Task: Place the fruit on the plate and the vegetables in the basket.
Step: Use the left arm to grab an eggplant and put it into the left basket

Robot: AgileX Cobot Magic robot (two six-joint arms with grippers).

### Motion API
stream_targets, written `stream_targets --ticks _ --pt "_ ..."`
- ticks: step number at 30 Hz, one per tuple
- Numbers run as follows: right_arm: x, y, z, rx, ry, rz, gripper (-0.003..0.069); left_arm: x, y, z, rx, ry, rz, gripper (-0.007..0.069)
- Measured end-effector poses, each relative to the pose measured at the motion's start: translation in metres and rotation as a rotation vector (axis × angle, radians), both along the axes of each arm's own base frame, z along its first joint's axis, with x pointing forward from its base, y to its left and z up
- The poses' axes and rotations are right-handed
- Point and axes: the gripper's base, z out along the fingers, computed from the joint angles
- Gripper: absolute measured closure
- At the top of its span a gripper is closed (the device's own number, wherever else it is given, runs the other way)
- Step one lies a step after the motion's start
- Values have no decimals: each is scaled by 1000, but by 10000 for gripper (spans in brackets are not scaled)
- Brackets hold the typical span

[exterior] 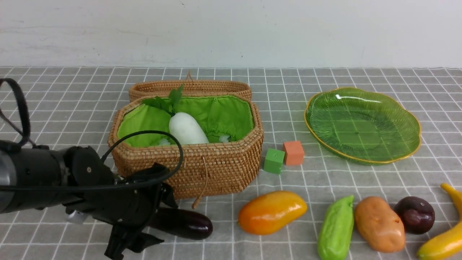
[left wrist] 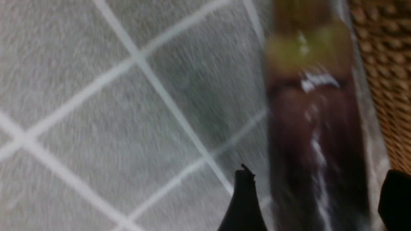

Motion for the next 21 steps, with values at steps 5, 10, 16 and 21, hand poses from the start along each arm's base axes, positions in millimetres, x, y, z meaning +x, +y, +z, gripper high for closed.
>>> stream_targets --ticks 5,10,16,21 --pt "0 0 0 0 0 0 418 2 -1 -3 -1 15 2 165" --pt "0 0 0 0 0 0 418 -2 -1 0 -3 38 -17 258" --pt "0 0 0 0 0 0 418 -17 0 22 3 39 -131 258" --pt "0 0 0 0 0 0 418 -41 4 64 23 -56 -318 258"
